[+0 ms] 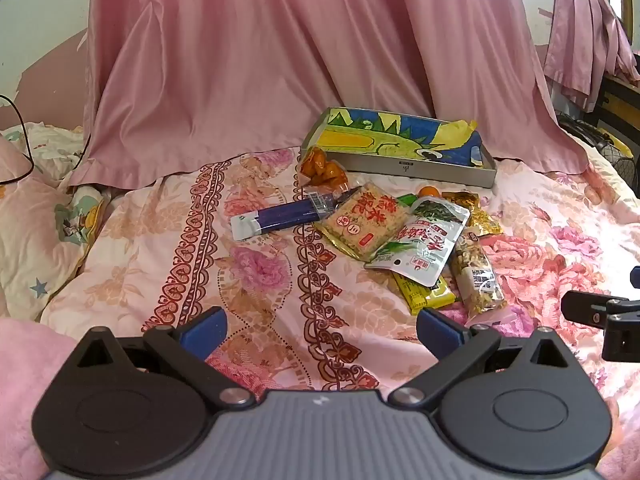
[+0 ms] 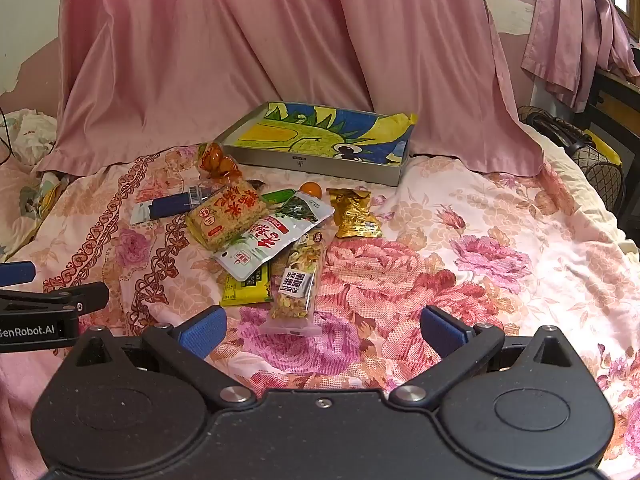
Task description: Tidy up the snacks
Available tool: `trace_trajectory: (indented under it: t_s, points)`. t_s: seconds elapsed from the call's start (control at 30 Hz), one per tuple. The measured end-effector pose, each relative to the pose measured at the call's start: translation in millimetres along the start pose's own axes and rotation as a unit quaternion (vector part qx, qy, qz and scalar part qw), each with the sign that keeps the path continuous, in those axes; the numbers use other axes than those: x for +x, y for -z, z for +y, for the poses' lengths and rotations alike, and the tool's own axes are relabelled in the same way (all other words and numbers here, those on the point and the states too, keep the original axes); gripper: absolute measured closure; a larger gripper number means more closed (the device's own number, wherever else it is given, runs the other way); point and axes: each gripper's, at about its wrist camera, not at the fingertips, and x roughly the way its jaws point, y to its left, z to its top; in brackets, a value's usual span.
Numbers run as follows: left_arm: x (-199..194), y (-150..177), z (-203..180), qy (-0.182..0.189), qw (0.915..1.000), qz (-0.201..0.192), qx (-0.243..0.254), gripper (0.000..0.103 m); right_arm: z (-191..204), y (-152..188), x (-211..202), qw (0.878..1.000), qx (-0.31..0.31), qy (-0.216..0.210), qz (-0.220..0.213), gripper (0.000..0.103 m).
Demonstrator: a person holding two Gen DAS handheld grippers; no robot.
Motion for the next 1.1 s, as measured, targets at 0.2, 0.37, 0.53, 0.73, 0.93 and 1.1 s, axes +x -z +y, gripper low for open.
trace_trajectory:
  t_s: [0.2, 0.37, 0.53, 0.73, 0.93, 1.1]
  points:
    - [0.0, 0.0, 0.0, 0.0, 1.0, 0.0, 0.0, 0.0, 1.0, 1.6, 1.2, 1.0, -0.001, 0.001, 0.001, 0.001]
    - [0.1, 0.0, 0.0, 0.0, 1.0, 0.001, 0.0, 0.0, 1.6, 2.6, 2.0, 1.0, -0.001, 0.001, 0.001, 0.001]
    - [0.0, 0.0, 0.0, 0.0, 1.0, 0.001, 0.0, 0.0, 1.6, 2.9, 2.2, 1.0, -0.001, 0.001, 0.002, 0.001]
    - [0.1, 0.0, 0.0, 0.0, 1.0, 0.001, 0.001, 0.0, 1.5, 3.2, 2.4, 1.0, -0.001, 0.001, 0.002, 0.001]
    - [0.1, 0.0, -0.1, -0.001, 1.0, 0.001, 0.001, 0.0, 1.4, 3.3, 2.6, 1.0, -0.001, 0.001, 0.003, 0.001]
    - [0.1, 0.0, -0.1, -0.001, 1.0, 0.001, 0.001, 0.0, 1.1, 2.0, 2.0, 1.0, -0.001, 0.001, 0.003, 0.001]
